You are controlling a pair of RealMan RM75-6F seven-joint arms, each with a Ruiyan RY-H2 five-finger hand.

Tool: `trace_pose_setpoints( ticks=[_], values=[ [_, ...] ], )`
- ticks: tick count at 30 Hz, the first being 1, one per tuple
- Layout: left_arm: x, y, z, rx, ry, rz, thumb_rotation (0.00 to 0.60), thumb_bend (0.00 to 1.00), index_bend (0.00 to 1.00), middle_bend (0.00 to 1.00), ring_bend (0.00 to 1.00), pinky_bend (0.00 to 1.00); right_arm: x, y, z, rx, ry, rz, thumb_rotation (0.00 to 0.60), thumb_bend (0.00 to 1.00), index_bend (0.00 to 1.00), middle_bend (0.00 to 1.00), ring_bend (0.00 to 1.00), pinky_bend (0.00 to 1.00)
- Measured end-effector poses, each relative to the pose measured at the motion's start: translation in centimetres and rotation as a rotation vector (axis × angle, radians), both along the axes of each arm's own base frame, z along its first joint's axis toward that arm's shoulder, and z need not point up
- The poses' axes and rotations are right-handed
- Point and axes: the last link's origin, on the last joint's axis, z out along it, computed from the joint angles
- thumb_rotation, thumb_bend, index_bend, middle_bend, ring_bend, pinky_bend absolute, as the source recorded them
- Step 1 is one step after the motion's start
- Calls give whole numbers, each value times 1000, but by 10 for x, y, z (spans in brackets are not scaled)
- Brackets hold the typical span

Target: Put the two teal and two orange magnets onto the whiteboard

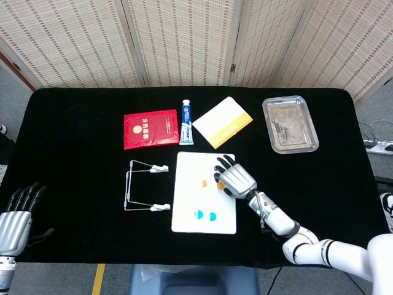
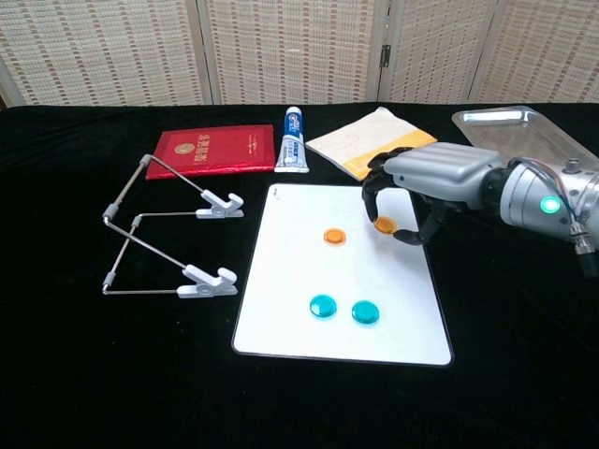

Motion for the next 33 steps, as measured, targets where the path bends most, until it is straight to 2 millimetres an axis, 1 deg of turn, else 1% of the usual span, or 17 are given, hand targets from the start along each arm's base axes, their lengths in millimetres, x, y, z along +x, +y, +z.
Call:
trace_pose_setpoints(
  ticks=[8, 18, 21, 27, 33],
  values=[
    [-1, 0, 0, -1, 0, 4, 600, 173, 0, 0, 0, 0, 2, -7, -10, 0, 22, -11, 600, 445, 545, 244, 27, 0],
    [-1, 1, 0, -2, 0, 5, 600, 173, 0, 0, 0, 0, 7, -12, -18, 2, 25, -8, 600, 445, 514, 241, 27, 0],
    [-2, 1, 0, -2, -1, 7, 600, 173, 0, 0, 0, 0, 9, -13, -20, 5, 24, -5, 600, 444, 474, 238, 27, 0],
    [-4, 0, 0, 0, -1, 14, 600, 173, 0, 0, 0, 0, 11, -12, -23, 12, 30, 3, 600, 445, 343, 235, 28, 0],
    [-6, 0, -1, -2, -3, 15, 600, 173, 0, 0, 0, 0, 11, -11, -19, 4, 31, 8, 600, 446, 319, 234, 29, 0]
  ],
)
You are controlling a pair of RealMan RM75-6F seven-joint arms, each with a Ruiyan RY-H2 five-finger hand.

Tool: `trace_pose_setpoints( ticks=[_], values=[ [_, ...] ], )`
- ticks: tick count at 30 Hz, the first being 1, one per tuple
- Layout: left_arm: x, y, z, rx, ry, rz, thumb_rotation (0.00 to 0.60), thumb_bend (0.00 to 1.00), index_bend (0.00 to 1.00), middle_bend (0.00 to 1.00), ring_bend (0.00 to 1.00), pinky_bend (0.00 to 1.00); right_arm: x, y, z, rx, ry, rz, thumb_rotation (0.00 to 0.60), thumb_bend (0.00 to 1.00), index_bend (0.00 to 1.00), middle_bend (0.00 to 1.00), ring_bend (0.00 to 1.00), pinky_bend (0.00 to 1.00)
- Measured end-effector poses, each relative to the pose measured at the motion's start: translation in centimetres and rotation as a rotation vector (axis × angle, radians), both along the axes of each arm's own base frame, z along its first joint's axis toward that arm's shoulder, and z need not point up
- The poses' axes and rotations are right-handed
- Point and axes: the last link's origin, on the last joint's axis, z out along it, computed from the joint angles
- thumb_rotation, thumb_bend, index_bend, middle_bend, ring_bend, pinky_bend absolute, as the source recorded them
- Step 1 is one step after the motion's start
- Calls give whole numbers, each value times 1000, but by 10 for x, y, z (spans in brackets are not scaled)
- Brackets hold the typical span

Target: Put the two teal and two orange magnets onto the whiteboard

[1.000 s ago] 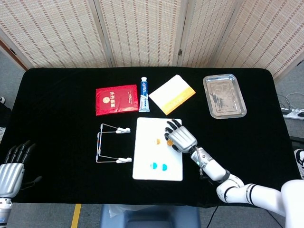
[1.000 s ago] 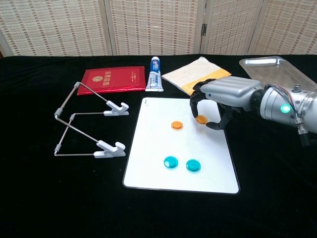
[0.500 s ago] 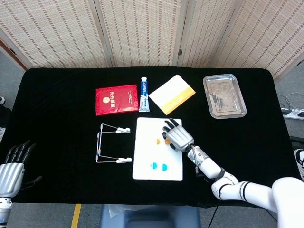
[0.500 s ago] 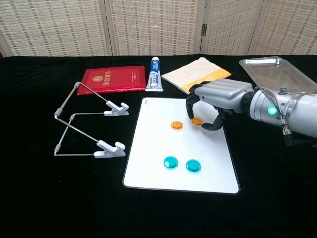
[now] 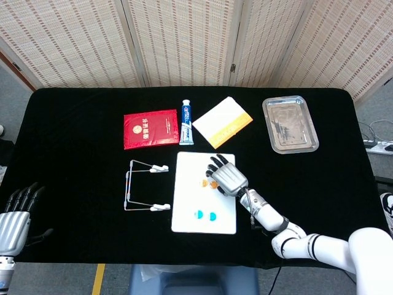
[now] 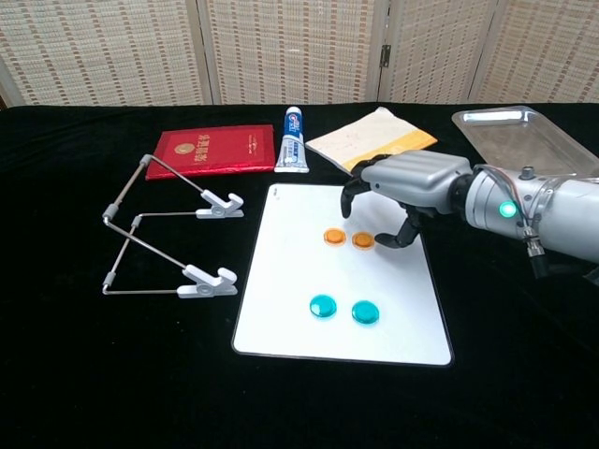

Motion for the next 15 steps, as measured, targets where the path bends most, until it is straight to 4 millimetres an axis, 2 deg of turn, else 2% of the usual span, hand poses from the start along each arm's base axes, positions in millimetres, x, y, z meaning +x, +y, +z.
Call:
trace_pose_setpoints(
  ticks=[4, 7, 10, 15],
  values=[
    [0, 1, 1, 3, -2, -4, 600, 173, 0, 0, 0, 0, 1, 0, 7, -19, -17, 2, 600, 445, 306, 230, 40, 0],
    [0, 1, 2, 7, -4, -5, 600, 173, 0, 0, 0, 0, -1, 1, 21, -55, -38, 7, 600, 444, 279, 216, 32, 0],
    [1, 3, 2, 10, -7, -7, 600, 173, 0, 0, 0, 0, -8, 2, 43, -111, -55, 6, 600, 445, 245, 192, 31, 0],
    [4, 5, 2, 12, -12, -22, 600, 173, 0, 0, 0, 0, -31, 16, 94, -223, -73, -21, 600, 446, 158, 141, 24, 0]
  ],
)
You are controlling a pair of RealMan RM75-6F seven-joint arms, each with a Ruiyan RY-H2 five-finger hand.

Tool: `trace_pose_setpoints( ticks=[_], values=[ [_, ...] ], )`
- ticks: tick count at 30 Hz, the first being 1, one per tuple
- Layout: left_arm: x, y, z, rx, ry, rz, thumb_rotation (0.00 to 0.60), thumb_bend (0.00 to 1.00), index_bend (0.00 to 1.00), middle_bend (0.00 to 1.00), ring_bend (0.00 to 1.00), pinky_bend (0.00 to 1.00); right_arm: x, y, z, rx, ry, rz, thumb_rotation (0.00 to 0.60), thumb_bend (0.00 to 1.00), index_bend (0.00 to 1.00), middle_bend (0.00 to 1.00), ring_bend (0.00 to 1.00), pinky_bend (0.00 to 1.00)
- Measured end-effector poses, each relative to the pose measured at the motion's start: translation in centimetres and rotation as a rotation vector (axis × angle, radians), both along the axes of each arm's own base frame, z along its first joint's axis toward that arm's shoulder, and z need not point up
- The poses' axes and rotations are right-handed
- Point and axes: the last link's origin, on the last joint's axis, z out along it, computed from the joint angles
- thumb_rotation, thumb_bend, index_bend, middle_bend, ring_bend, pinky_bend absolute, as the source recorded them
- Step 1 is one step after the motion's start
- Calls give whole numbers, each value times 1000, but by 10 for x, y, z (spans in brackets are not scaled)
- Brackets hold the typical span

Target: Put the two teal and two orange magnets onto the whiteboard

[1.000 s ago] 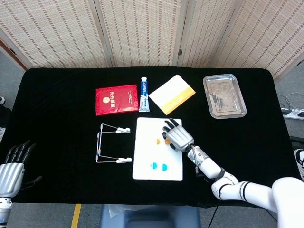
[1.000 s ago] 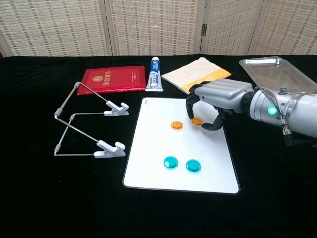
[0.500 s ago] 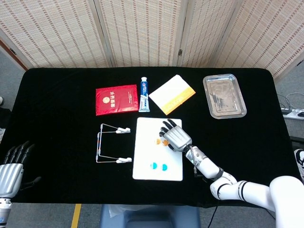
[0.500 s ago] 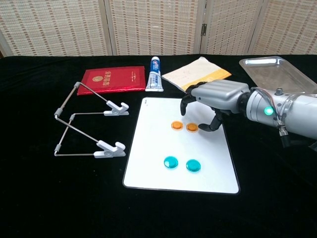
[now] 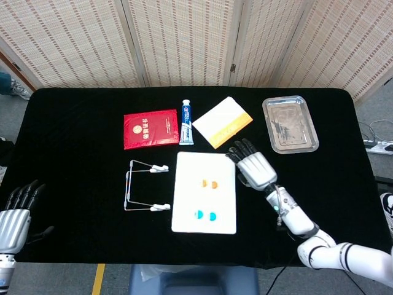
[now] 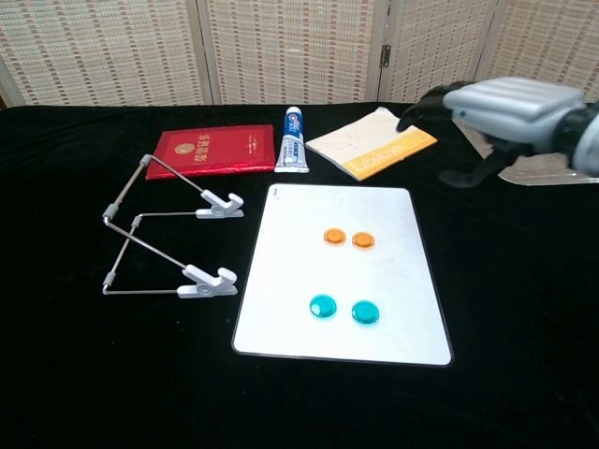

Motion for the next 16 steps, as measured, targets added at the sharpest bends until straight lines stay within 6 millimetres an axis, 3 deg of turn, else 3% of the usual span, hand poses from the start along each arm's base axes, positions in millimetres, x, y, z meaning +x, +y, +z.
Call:
trace_pose_setpoints(
  ticks=[4, 8, 16],
  values=[
    [3, 2, 0, 10, -3, -9, 600, 173, 0, 0, 0, 0, -26, 23, 39, -92, -11, -39, 600, 446, 69, 79, 0, 0],
    [6, 3, 0, 15, 2, -14, 600, 173, 0, 0, 0, 0, -55, 58, 75, -180, -32, -88, 600, 445, 2, 24, 0, 0],
    [14, 5, -1, 19, 2, -32, 600, 173, 0, 0, 0, 0, -92, 133, 118, -297, -125, -147, 600, 445, 0, 0, 0, 0]
  ],
)
